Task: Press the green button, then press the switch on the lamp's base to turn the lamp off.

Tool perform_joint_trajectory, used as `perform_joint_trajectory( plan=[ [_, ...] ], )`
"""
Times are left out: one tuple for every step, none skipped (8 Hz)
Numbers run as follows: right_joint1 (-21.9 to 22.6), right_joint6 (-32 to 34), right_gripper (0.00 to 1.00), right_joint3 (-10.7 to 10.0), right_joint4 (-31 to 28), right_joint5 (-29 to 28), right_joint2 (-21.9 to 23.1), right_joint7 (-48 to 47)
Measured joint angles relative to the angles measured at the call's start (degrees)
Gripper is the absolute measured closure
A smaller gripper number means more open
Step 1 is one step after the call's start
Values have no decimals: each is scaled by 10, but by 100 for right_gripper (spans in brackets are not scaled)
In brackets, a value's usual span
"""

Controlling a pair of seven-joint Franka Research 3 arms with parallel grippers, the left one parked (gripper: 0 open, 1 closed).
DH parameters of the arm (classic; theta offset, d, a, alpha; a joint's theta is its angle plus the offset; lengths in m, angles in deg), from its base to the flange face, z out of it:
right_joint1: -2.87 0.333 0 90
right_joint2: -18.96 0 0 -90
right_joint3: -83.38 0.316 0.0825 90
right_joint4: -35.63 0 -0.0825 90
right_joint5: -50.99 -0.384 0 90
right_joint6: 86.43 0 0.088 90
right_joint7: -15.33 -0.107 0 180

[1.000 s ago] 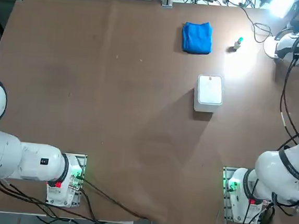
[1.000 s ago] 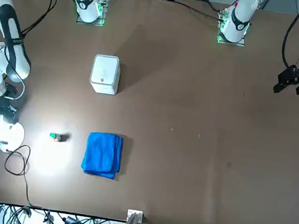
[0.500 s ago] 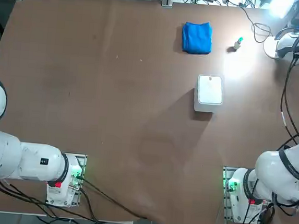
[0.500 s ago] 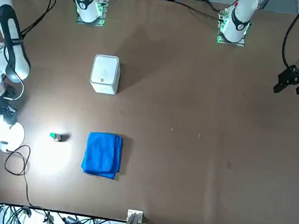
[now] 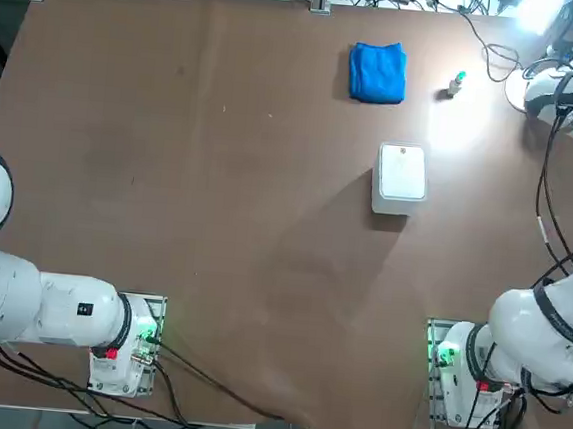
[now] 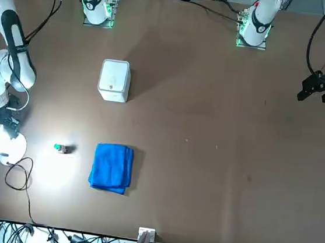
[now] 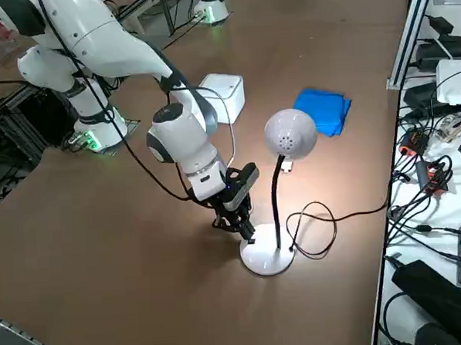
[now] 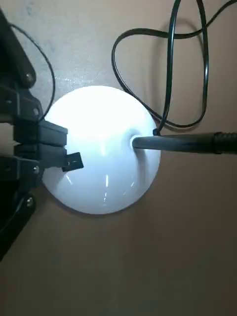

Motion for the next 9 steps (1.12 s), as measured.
perform_joint_trajectory(
  plan=[
    [0,-1,99,0,0,0,0,0],
    [0,-1,99,0,0,0,0,0],
    [0,-3,99,0,0,0,0,0],
    [0,-4,99,0,0,0,-1,0],
    [0,-4,99,0,0,-1,-3,-1],
    [0,-7,99,0,-1,-2,-5,-5],
    [0,-7,99,0,-1,-2,-5,-10],
    [0,-8,99,0,-1,-2,-5,-14],
    [0,-8,99,0,-1,-3,-5,-18]
  ],
)
